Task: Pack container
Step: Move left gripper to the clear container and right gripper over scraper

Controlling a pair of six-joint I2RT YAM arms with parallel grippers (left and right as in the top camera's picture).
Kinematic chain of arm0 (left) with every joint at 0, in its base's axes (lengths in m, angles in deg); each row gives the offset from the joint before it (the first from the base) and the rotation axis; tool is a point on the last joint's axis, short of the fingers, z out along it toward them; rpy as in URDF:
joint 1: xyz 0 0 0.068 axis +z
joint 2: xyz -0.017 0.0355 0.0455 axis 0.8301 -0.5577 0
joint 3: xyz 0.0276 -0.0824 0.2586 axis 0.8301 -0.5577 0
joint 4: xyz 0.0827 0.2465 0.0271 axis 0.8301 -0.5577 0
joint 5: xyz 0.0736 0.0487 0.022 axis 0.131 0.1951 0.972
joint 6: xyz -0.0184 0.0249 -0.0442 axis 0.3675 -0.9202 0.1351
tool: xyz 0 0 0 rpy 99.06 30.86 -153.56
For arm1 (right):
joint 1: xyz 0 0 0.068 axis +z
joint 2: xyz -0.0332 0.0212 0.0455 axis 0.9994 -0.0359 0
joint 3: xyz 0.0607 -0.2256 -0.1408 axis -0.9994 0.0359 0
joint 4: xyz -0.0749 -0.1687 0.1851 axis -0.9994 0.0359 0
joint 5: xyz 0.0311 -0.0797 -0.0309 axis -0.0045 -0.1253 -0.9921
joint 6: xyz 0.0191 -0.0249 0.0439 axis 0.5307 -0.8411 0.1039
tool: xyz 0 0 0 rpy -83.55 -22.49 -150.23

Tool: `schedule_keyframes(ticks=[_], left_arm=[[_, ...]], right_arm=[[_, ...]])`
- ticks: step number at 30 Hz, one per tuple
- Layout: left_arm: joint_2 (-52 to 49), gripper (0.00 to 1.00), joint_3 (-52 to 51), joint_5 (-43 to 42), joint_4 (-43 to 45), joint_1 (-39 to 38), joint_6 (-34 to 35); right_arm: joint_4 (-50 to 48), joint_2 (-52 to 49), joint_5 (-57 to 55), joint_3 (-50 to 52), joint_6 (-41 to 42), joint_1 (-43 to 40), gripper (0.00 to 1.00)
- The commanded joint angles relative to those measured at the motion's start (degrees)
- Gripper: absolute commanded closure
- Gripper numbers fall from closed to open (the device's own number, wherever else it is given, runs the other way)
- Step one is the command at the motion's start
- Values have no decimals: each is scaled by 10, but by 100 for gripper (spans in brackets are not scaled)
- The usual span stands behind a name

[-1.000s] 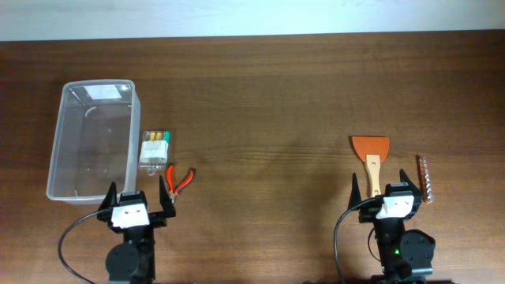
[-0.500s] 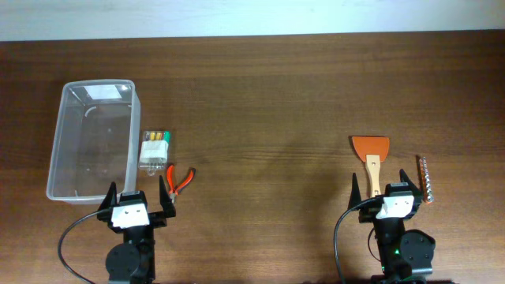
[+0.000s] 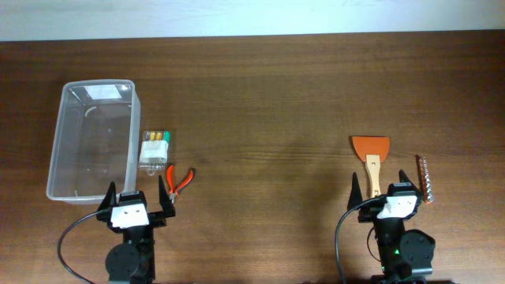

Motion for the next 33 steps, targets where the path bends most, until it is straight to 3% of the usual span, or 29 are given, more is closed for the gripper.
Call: schedule_keyframes(ticks=[1, 3, 8, 14, 16, 20, 26, 30, 33], left_arm=[[4, 1, 2, -40, -11, -2, 33], [2, 1, 16, -56, -38, -2, 59], [-43, 1, 114, -43, -108, -1, 66], [-218, 1, 296, -24, -223, -1, 66], [-285, 1, 351, -21, -261, 0, 71], [-445, 1, 490, -30, -407, 34, 159], [-630, 1, 662, -168, -597, 101, 162], [-697, 1, 705, -237, -656, 126, 162], [-722, 1, 706, -230, -658, 148, 162]], right_arm=[[6, -3, 5, 3, 150, -3, 1], [4, -11, 9, 2, 188, -3, 1], [7, -52, 75, -42, 194, -3, 1], [92, -179, 114, -179, 194, -3, 1], [147, -234, 120, -245, 193, -3, 1], [304, -357, 129, -392, 149, -3, 1], [554, -541, 128, -612, 99, -3, 1], [657, -636, 128, -707, 60, -3, 1], [690, -688, 130, -735, 60, -3, 1]])
